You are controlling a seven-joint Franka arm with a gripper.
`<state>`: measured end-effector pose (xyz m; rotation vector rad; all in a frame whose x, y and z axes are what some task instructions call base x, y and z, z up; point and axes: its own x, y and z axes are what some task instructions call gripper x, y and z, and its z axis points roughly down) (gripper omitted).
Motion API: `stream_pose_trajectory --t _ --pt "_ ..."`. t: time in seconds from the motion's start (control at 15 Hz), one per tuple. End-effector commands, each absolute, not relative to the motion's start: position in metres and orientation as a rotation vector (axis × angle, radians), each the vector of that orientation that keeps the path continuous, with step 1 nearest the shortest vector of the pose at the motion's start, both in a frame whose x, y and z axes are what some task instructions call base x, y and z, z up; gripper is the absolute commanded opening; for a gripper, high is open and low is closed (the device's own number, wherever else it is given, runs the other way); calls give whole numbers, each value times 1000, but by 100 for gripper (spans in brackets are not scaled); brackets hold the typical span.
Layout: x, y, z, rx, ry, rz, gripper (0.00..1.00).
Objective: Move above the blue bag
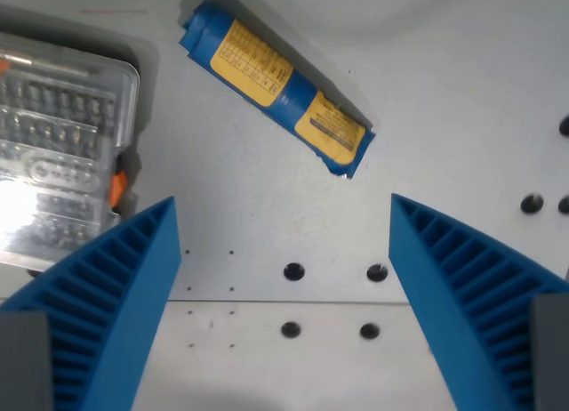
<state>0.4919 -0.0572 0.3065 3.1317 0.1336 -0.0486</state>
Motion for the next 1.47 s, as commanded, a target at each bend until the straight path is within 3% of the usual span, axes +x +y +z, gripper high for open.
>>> stream_pose_trajectory --t 0.07,0.8,1.47 --pt "489 -55 295 3049 514 59 100" --pt "492 -51 244 2869 1013 36 100" --pt "496 -47 200 2748 1266 22 100"
